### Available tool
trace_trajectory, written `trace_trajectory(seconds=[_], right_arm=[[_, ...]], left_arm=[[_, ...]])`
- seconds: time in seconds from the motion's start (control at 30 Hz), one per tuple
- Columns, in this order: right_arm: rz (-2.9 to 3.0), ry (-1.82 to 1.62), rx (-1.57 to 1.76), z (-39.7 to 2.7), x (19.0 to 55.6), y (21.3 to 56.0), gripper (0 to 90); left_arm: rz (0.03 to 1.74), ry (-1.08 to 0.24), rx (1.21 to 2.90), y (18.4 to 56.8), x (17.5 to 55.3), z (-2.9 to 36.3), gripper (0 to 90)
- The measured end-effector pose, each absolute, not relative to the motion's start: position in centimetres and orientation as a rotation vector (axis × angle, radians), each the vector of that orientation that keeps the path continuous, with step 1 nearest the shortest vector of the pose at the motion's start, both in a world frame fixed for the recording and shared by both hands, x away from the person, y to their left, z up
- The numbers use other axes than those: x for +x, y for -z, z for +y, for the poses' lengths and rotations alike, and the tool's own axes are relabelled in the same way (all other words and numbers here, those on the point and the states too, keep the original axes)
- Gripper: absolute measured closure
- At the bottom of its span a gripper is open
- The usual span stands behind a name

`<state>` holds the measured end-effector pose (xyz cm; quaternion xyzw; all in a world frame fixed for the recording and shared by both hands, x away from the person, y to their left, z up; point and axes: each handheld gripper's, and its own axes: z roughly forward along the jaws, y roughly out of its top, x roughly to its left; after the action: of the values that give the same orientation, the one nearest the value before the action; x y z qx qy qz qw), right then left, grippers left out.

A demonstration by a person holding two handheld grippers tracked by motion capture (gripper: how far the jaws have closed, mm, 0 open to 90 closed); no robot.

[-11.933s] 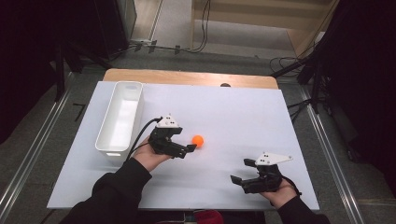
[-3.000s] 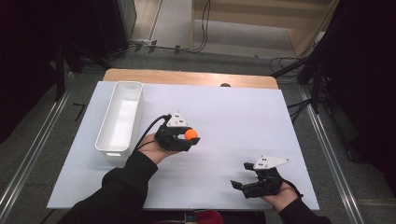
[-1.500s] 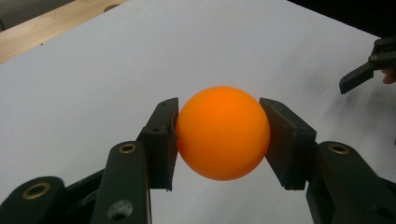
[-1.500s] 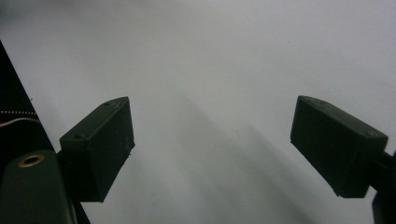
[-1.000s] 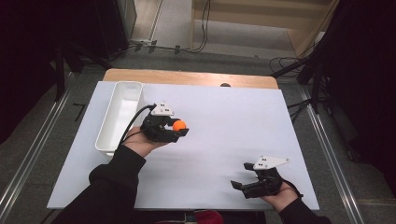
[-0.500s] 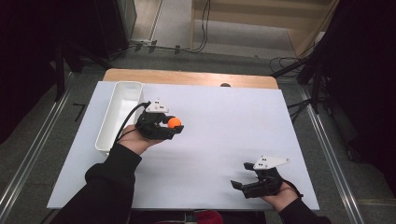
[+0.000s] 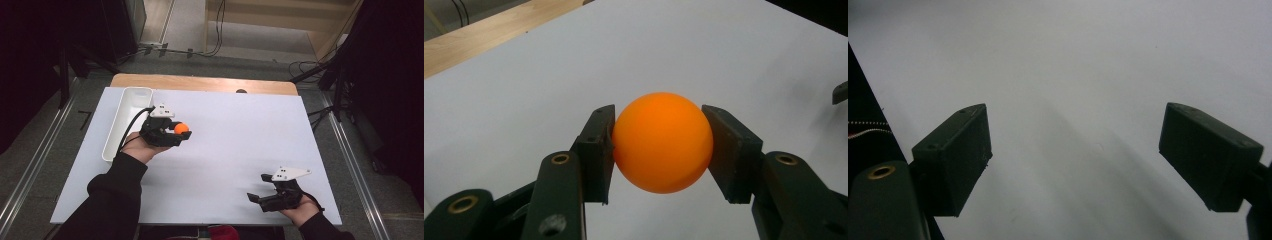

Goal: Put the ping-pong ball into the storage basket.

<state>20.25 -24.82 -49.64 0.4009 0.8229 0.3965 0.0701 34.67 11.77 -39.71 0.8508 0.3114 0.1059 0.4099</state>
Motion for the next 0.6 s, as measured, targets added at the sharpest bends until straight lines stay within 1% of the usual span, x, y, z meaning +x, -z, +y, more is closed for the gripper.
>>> trace_trajectory(seconds=[0.6], right_arm=[[2.468,-1.200,1.221,-25.1,20.5,49.7,12.2]], left_arm=[[0.828,-0.272,2.122,39.4,35.3,13.3,50.1]])
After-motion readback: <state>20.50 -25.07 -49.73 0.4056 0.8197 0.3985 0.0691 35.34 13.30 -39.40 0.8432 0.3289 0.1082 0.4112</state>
